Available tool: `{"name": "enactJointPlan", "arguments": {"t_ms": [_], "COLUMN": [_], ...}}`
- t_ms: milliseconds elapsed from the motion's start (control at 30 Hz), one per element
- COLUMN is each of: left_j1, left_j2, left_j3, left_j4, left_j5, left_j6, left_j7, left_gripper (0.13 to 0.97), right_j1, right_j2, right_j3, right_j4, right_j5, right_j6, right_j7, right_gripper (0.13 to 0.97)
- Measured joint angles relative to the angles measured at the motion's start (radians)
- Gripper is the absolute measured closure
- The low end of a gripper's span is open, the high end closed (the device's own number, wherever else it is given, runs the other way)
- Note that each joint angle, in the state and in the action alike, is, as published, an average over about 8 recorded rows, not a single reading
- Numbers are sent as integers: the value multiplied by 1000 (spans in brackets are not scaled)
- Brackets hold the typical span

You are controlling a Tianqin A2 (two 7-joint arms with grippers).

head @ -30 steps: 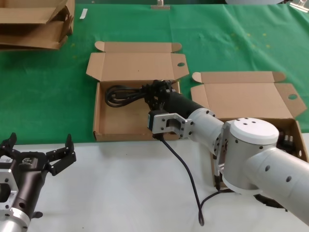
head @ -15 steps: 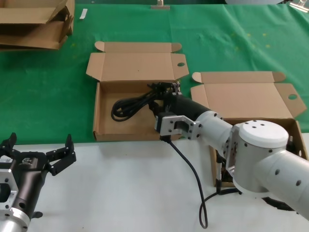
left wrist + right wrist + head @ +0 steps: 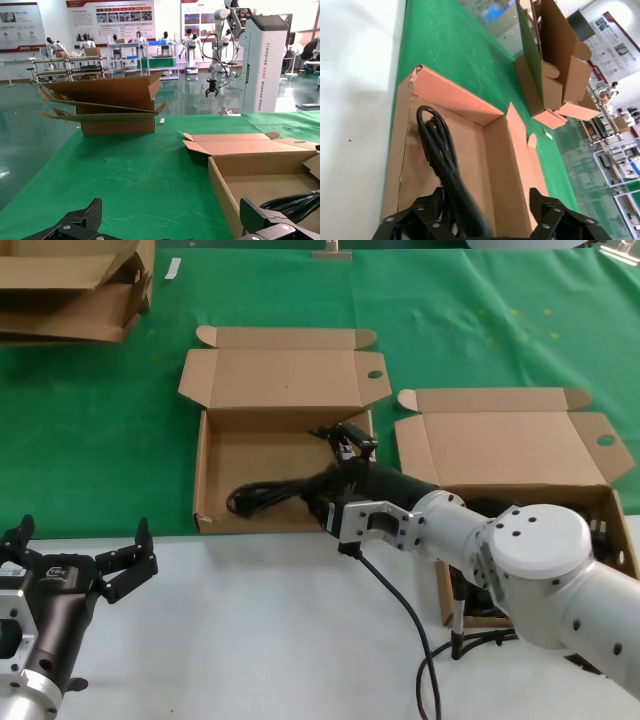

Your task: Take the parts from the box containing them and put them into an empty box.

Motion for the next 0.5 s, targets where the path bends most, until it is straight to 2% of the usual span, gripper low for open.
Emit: {"name": "enactJointPlan", "arguments": {"t_ms": [100,233,500], "left_j1": [0,0,0], "left_j2": [0,0,0], "left_j3": [0,0,0], "left_j4": [0,0,0], "left_j5": [0,0,0], "left_j6": [0,0,0], "left_j7": [0,0,0], "left_gripper": [132,132,132], "right_j1": [1,5,18], "right_j2": [-3,-7,6], "right_j3": [0,0,0], "right_j4": [-9,-15,25], "right_j5": [-82,-179,-303], "right_j6": [-10,-15,5], "right_j7": [86,187,333], "right_gripper": [475,475,295]}}
